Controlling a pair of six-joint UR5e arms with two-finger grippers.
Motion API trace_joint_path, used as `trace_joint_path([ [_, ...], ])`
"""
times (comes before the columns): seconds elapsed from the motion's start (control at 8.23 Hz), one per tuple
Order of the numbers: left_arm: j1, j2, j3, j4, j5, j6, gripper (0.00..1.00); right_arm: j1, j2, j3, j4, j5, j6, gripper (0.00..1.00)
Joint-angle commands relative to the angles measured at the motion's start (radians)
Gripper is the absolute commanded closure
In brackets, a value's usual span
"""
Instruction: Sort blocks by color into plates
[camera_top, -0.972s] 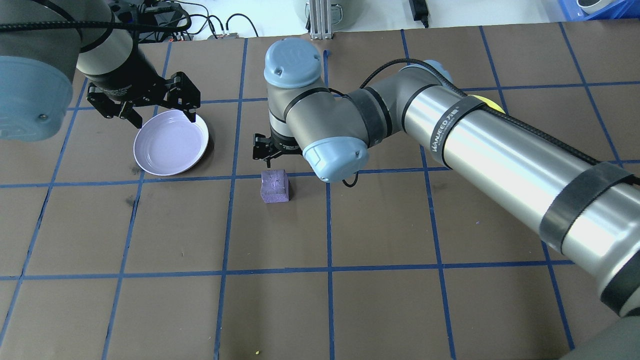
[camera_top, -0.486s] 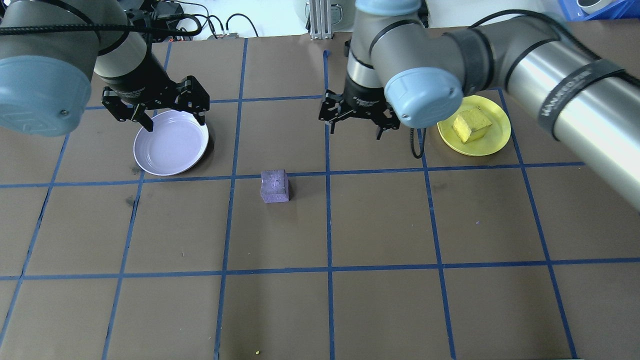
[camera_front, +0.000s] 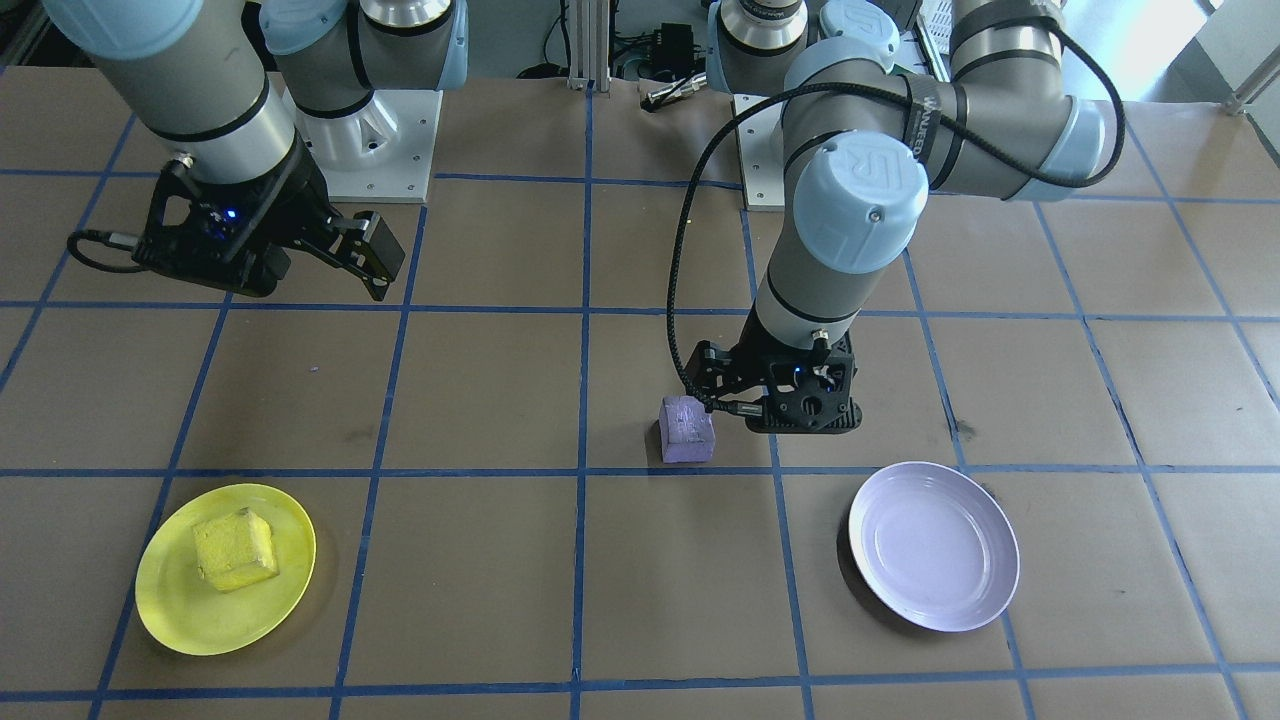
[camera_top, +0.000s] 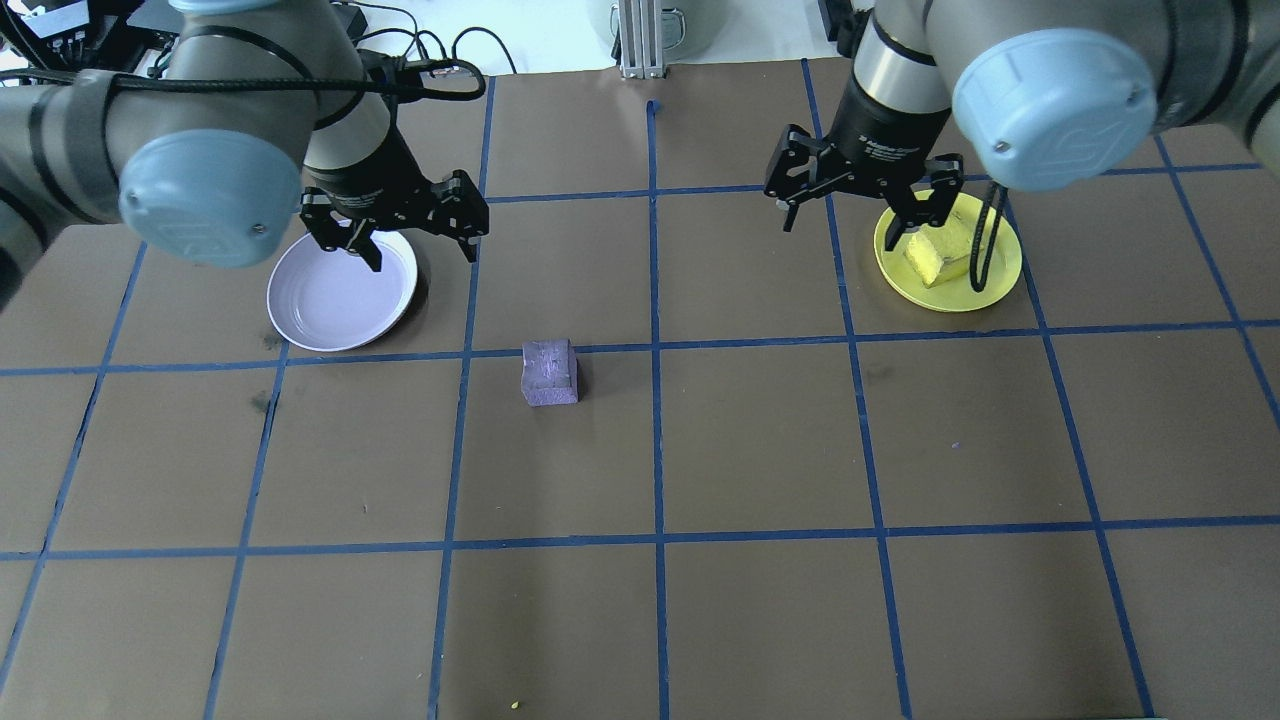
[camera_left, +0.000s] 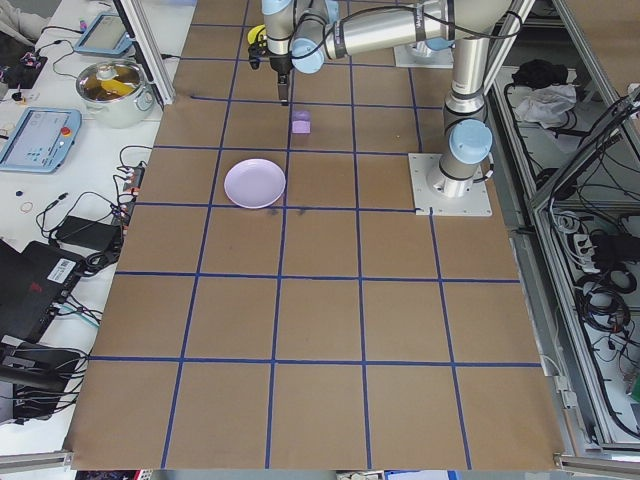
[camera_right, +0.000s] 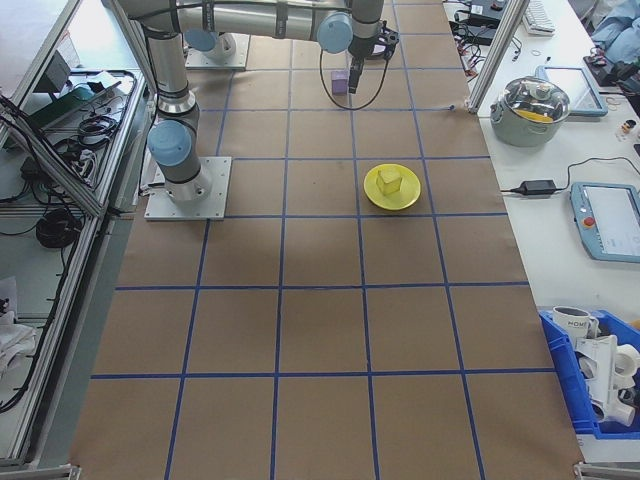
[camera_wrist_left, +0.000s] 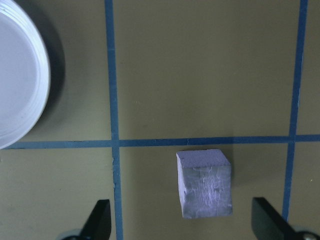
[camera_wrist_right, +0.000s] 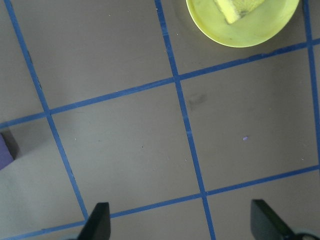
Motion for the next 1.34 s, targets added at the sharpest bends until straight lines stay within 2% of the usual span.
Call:
trace_joint_path([
  [0.0,-0.020,-0.103,-0.001,0.048,-0.005,0.015,0.00,-0.007,-0.071,-0.001,0.050,-0.020,-0.013,0.00],
  [0.12,-0.026,-0.123,-0.005,0.045,-0.006,0.015,0.00,-0.007,-0.071,-0.001,0.050,-0.019,-0.066,0.00],
  [0.36,-0.051,-0.185,-0.018,0.048,-0.056,0.009,0.00,-0.007,-0.069,-0.012,0.047,-0.022,-0.086,0.00],
  [0.61,-0.056,-0.226,-0.019,0.093,-0.060,0.013,0.00,-0.010,-0.071,-0.015,0.048,-0.019,-0.086,0.00],
  [1.09,-0.056,-0.239,-0.052,0.094,-0.055,0.008,0.00,-0.012,-0.069,-0.014,0.039,-0.011,-0.089,0.00],
  [1.21,-0.056,-0.240,-0.052,0.091,-0.058,0.007,0.29,-0.010,-0.069,-0.011,0.008,-0.011,-0.094,0.00],
])
